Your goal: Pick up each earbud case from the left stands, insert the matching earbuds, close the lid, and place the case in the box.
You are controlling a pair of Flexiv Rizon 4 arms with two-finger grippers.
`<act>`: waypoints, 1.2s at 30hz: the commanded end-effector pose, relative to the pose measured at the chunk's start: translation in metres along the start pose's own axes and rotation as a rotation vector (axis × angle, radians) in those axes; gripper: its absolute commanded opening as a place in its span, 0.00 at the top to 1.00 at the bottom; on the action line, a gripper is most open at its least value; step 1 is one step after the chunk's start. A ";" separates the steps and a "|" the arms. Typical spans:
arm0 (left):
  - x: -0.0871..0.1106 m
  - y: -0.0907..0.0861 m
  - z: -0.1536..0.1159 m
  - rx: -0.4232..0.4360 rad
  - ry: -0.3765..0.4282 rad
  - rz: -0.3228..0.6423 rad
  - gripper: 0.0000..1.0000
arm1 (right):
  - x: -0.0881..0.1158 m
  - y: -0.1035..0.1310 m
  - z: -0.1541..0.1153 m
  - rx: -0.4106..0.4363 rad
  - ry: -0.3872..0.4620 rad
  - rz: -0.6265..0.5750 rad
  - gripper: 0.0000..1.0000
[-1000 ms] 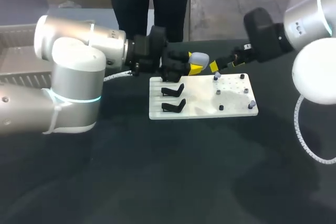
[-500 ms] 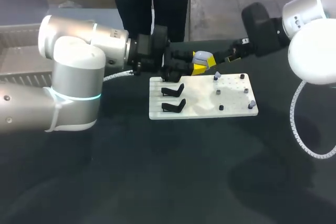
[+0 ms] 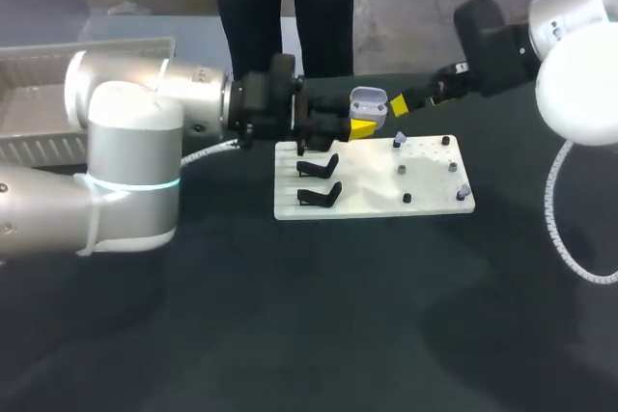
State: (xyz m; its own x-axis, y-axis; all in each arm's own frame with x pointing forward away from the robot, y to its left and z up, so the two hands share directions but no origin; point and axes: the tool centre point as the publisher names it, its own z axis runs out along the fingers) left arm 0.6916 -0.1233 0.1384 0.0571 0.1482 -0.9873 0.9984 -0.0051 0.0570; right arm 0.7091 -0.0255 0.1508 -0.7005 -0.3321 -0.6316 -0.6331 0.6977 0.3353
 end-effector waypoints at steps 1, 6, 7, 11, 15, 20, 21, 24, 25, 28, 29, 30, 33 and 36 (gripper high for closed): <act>-0.002 -0.009 -0.009 -0.061 -0.071 -0.002 1.00 | 0.015 0.007 -0.020 0.124 0.011 0.019 0.00; -0.008 -0.007 -0.017 -0.082 -0.143 -0.047 1.00 | 0.033 -0.002 -0.029 0.223 0.061 0.042 0.00; -0.008 -0.007 -0.017 -0.082 -0.143 -0.047 1.00 | 0.037 -0.003 -0.031 0.240 0.071 0.049 0.00; -0.008 -0.007 -0.017 -0.082 -0.143 -0.047 1.00 | 0.053 -0.013 -0.036 0.290 0.107 0.078 0.00; -0.008 -0.007 -0.017 -0.082 -0.143 -0.047 1.00 | 0.069 -0.023 -0.032 0.341 0.165 0.096 0.00; -0.008 -0.007 -0.017 -0.082 -0.143 -0.047 1.00 | 0.089 -0.032 -0.021 0.381 0.252 0.137 0.00; -0.008 -0.007 -0.017 -0.082 -0.143 -0.047 1.00 | 0.093 -0.033 -0.020 0.392 0.264 0.144 0.00; -0.015 -0.010 -0.017 -0.075 -0.145 -0.045 1.00 | 0.098 -0.036 -0.019 0.411 0.283 0.161 0.00; -0.017 -0.011 -0.016 -0.068 -0.144 -0.048 1.00 | 0.100 -0.037 -0.020 0.413 0.284 0.165 0.00; -0.021 -0.013 -0.012 -0.061 -0.120 -0.032 1.00 | 0.103 -0.038 -0.021 0.415 0.289 0.168 0.00; -0.023 -0.014 -0.011 -0.052 -0.128 -0.028 1.00 | 0.104 -0.039 -0.022 0.413 0.290 0.173 0.00; -0.023 -0.014 -0.010 -0.053 -0.119 -0.015 1.00 | 0.104 -0.039 -0.022 0.414 0.292 0.178 0.00; -0.023 -0.013 -0.004 -0.036 -0.123 -0.023 1.00 | 0.107 -0.041 -0.024 0.417 0.302 0.191 0.00; -0.023 -0.013 -0.003 -0.031 -0.132 -0.023 1.00 | 0.107 -0.041 -0.025 0.417 0.310 0.198 0.00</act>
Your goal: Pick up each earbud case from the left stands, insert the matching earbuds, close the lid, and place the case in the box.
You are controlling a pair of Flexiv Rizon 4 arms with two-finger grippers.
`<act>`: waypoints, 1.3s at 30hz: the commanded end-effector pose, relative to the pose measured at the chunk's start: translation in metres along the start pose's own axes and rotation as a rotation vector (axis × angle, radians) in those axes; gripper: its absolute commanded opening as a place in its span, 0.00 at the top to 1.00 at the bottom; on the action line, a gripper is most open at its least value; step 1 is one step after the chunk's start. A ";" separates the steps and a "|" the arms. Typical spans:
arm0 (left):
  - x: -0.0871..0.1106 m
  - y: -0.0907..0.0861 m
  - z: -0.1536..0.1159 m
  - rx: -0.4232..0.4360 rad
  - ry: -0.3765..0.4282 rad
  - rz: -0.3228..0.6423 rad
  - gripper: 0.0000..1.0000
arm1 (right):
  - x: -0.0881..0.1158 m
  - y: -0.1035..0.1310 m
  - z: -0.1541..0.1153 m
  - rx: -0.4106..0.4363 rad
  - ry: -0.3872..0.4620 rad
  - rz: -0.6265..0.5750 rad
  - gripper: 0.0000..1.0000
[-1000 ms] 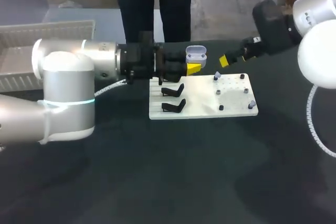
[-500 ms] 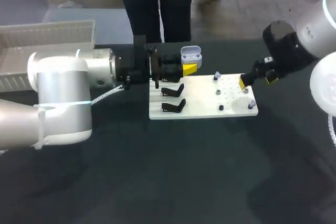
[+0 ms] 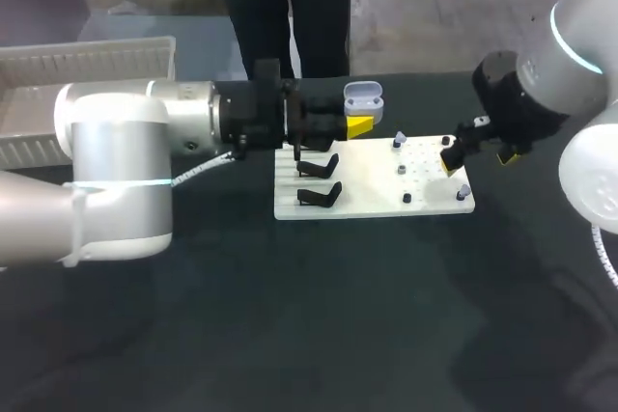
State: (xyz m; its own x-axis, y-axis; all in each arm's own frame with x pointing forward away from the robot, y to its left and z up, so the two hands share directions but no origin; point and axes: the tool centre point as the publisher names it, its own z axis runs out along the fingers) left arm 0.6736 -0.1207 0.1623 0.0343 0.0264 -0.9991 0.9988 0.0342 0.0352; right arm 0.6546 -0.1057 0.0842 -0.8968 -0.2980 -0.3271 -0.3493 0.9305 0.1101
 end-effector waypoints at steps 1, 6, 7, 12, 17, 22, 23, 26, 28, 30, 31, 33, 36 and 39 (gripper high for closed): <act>0.002 0.004 0.004 0.006 -0.010 0.001 1.00 | 0.001 0.001 -0.003 0.031 -0.001 0.002 0.00; -0.002 0.002 0.004 0.003 -0.021 0.006 1.00 | 0.003 0.001 -0.004 0.051 0.036 -0.006 0.00; -0.002 0.002 0.004 0.003 -0.021 0.006 1.00 | 0.004 0.000 -0.002 0.058 0.048 -0.008 0.00; -0.002 0.002 0.004 0.003 -0.021 0.006 1.00 | 0.007 -0.001 0.003 0.086 0.091 -0.011 0.00; -0.002 0.002 0.004 0.003 -0.021 0.006 1.00 | 0.012 -0.002 0.008 0.142 0.137 -0.039 0.00; -0.002 0.002 0.004 0.003 -0.021 0.006 1.00 | 0.013 0.001 0.027 0.158 0.198 -0.079 0.00; -0.002 0.002 0.004 0.003 -0.021 0.006 1.00 | 0.013 0.002 0.030 0.156 0.203 -0.082 0.00; -0.002 0.002 0.004 0.003 -0.021 0.006 1.00 | 0.014 0.004 0.037 0.156 0.220 -0.090 0.00; -0.002 0.002 0.004 0.003 -0.021 0.006 1.00 | 0.015 0.005 0.042 0.150 0.225 -0.092 0.00; -0.002 0.002 0.004 0.003 -0.021 0.006 1.00 | 0.016 0.005 0.045 0.155 0.234 -0.093 0.00; -0.002 0.002 0.004 0.003 -0.021 0.006 1.00 | 0.016 0.005 0.045 0.156 0.235 -0.094 0.00; -0.002 0.002 0.004 0.003 -0.021 0.006 1.00 | 0.016 0.005 0.045 0.155 0.236 -0.096 0.00; -0.002 0.002 0.004 0.003 -0.021 0.006 1.00 | 0.017 0.005 0.045 0.154 0.246 -0.106 0.00; -0.002 0.002 0.004 0.003 -0.021 0.006 1.00 | 0.019 0.003 0.045 0.159 0.261 -0.118 0.18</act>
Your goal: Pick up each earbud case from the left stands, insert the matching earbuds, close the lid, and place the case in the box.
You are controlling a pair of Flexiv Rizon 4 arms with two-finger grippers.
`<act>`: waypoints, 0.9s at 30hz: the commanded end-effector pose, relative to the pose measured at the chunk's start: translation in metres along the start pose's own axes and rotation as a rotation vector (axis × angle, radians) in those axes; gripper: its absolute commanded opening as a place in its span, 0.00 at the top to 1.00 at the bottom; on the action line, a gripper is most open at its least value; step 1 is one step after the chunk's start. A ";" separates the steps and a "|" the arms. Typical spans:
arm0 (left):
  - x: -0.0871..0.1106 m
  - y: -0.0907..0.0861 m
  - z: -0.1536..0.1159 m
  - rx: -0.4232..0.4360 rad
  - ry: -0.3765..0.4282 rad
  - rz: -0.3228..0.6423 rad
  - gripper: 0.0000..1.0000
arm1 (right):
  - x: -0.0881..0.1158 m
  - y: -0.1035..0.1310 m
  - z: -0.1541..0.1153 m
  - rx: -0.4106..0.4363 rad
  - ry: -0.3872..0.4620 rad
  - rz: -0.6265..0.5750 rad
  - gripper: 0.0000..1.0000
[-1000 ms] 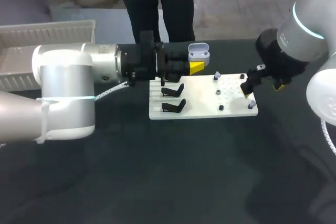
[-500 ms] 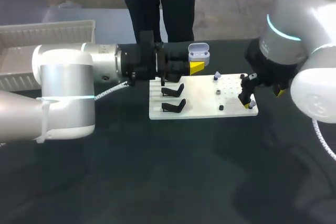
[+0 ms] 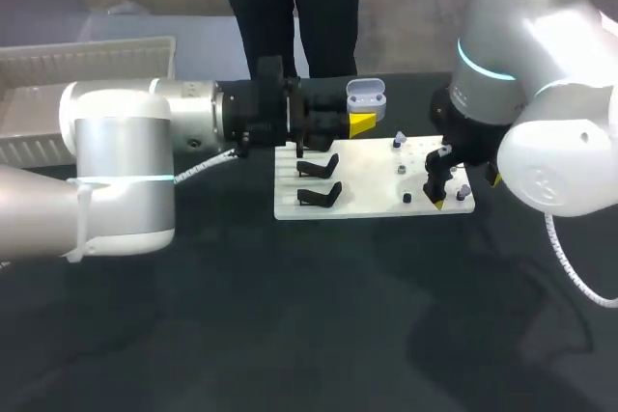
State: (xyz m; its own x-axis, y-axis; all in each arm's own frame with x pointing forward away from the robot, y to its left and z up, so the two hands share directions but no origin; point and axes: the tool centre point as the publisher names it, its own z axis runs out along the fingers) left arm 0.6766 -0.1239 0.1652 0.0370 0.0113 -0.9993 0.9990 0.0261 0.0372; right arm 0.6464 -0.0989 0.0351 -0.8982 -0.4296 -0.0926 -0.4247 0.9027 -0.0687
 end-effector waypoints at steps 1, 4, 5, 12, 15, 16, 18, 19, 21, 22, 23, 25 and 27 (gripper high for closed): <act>0.001 -0.001 0.000 -0.005 -0.005 0.004 1.00 | -0.002 -0.001 0.000 0.003 0.018 -0.002 0.40; 0.001 -0.001 0.000 -0.005 -0.005 0.004 1.00 | -0.001 -0.002 0.000 0.004 0.026 -0.005 0.53; 0.001 -0.001 0.000 -0.005 -0.005 0.004 1.00 | 0.000 -0.002 0.000 0.007 0.029 -0.003 0.54; 0.001 -0.001 0.000 -0.005 -0.005 0.004 1.00 | 0.002 -0.001 0.004 0.002 0.034 0.012 0.55; 0.001 -0.001 0.000 -0.005 -0.005 0.004 1.00 | 0.003 -0.001 0.005 -0.001 0.027 0.018 0.55; 0.001 -0.001 0.000 -0.005 -0.005 0.004 1.00 | 0.003 -0.001 0.006 -0.001 0.027 0.019 0.55; 0.001 -0.001 0.000 -0.005 -0.005 0.004 1.00 | 0.003 -0.002 0.007 0.000 0.024 0.024 0.56; 0.001 -0.001 0.000 -0.005 -0.005 0.004 1.00 | 0.003 -0.003 0.007 0.000 0.023 0.027 0.56; 0.001 -0.001 0.000 -0.005 -0.005 0.004 1.00 | 0.003 -0.004 0.008 -0.001 0.021 0.032 0.58; 0.001 -0.001 0.000 -0.005 -0.005 0.004 1.00 | 0.003 -0.004 0.008 -0.002 0.020 0.034 0.60; 0.001 -0.001 0.000 -0.005 -0.005 0.004 1.00 | 0.002 -0.005 0.008 -0.005 0.015 0.037 0.60; 0.001 -0.001 0.000 -0.005 -0.005 0.004 1.00 | 0.001 -0.005 0.008 -0.006 0.013 0.038 0.62; 0.001 -0.001 0.000 -0.005 -0.005 0.004 1.00 | 0.001 -0.006 0.008 -0.005 0.013 0.036 0.64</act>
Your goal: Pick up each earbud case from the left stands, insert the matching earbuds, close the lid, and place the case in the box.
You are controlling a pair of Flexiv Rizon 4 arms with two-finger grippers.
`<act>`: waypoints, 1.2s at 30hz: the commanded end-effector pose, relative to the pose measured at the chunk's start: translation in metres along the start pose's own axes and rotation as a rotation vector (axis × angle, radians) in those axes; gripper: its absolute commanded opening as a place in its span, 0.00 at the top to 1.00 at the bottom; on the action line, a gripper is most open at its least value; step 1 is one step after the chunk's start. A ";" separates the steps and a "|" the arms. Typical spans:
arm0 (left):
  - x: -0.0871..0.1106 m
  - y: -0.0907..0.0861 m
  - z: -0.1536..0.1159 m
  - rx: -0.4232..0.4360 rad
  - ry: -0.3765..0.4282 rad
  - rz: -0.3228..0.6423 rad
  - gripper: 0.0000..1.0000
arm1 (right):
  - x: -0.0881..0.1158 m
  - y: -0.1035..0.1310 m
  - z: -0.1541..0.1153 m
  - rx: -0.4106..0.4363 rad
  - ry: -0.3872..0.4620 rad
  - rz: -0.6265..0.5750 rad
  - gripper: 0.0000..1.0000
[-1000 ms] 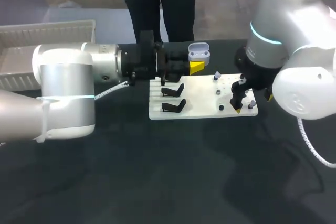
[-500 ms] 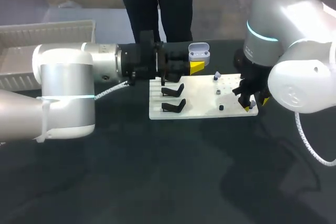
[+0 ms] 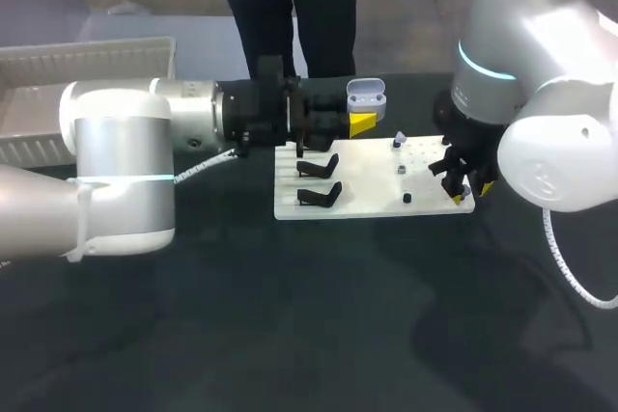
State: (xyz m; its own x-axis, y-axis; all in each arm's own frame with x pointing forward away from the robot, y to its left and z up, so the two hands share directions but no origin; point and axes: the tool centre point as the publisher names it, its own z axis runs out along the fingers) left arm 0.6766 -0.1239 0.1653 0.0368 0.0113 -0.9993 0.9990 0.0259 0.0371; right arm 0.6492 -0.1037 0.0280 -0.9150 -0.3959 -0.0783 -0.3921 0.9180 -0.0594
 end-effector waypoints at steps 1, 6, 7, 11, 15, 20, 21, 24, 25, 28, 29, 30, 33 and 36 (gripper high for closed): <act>0.001 -0.001 0.000 -0.005 -0.005 0.004 1.00 | 0.000 -0.001 0.001 0.002 -0.004 -0.002 0.67; 0.001 -0.001 0.000 -0.005 -0.005 0.004 1.00 | -0.001 -0.001 0.002 0.002 -0.006 0.001 0.66; 0.001 -0.001 0.000 -0.005 -0.005 0.004 1.00 | -0.001 -0.001 0.003 0.001 -0.007 0.001 0.66; 0.001 -0.001 0.000 -0.005 -0.005 0.004 1.00 | -0.003 -0.001 0.004 0.001 -0.006 -0.001 0.68; 0.001 -0.001 0.000 -0.005 -0.005 0.004 1.00 | -0.005 0.000 0.003 0.006 -0.004 -0.005 0.91; 0.001 -0.001 0.000 -0.005 -0.005 0.004 1.00 | -0.005 0.001 -0.005 0.021 -0.004 -0.009 1.00; 0.001 -0.001 0.000 -0.005 -0.005 0.004 1.00 | -0.005 0.002 -0.009 0.021 -0.005 -0.008 1.00; 0.001 -0.001 0.000 -0.005 -0.005 0.004 1.00 | -0.003 0.002 -0.025 0.030 0.000 -0.005 1.00; 0.001 -0.001 0.000 -0.005 -0.005 0.004 1.00 | -0.002 0.003 -0.032 0.038 0.003 -0.007 1.00; 0.001 -0.001 0.000 -0.005 -0.005 0.004 1.00 | 0.000 0.009 -0.055 0.047 0.011 -0.005 1.00; 0.001 -0.001 0.000 -0.005 -0.005 0.004 1.00 | 0.001 0.010 -0.062 0.044 0.022 -0.002 1.00; 0.001 -0.001 0.000 -0.005 -0.005 0.004 1.00 | 0.001 0.012 -0.069 0.045 0.025 -0.003 1.00; 0.001 -0.001 0.000 -0.005 -0.005 0.004 1.00 | 0.002 0.016 -0.090 0.043 0.030 0.003 1.00; 0.001 -0.001 0.000 -0.005 -0.005 0.004 1.00 | 0.002 0.022 -0.108 0.035 0.037 0.004 1.00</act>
State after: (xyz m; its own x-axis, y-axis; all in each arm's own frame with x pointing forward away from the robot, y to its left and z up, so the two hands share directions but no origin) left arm 0.6767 -0.1239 0.1654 0.0368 0.0112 -0.9993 0.9990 0.0259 0.0371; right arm 0.6331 -0.0843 0.1093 -0.9193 -0.3901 -0.0523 -0.3843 0.9184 -0.0944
